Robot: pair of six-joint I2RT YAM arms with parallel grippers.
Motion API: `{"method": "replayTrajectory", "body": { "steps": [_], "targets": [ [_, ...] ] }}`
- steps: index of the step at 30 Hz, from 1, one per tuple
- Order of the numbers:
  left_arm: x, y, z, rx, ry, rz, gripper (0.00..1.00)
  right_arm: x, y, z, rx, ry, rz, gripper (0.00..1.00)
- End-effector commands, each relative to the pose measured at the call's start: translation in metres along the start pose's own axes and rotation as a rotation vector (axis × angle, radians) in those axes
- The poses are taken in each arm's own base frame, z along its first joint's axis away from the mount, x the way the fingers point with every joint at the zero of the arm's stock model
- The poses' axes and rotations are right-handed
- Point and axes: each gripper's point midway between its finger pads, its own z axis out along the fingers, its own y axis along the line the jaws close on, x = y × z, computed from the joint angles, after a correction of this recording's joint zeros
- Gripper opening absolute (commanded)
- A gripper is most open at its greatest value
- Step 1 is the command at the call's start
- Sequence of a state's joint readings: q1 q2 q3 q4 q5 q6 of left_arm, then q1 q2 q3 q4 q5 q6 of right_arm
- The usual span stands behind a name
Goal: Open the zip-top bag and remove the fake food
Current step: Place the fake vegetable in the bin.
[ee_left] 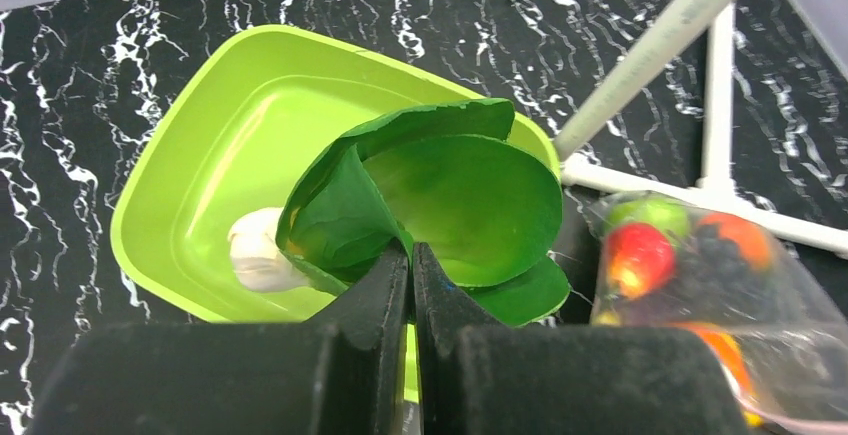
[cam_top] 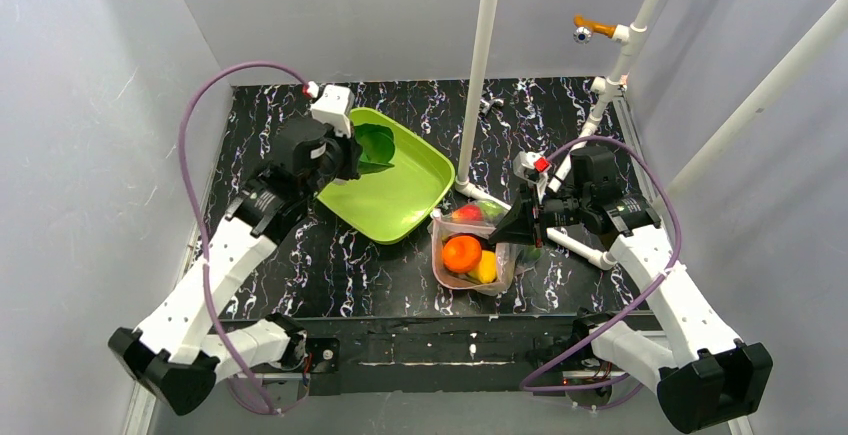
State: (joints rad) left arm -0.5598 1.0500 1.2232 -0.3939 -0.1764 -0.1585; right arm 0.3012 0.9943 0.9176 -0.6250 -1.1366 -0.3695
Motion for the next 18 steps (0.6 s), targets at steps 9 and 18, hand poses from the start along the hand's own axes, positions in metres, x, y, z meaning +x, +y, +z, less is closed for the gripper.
{"method": "replayTrajectory", "body": {
  "steps": [9,18],
  "targets": [
    [-0.015,0.055,0.091,-0.163,-0.046,0.114,0.0,-0.007,0.008,-0.003,-0.027,-0.04,-0.045,0.01],
    [-0.003,0.072,0.17,-0.192,-0.016,0.228,0.0,-0.007,0.008,-0.003,-0.032,-0.044,-0.04,0.01]
  ]
}}
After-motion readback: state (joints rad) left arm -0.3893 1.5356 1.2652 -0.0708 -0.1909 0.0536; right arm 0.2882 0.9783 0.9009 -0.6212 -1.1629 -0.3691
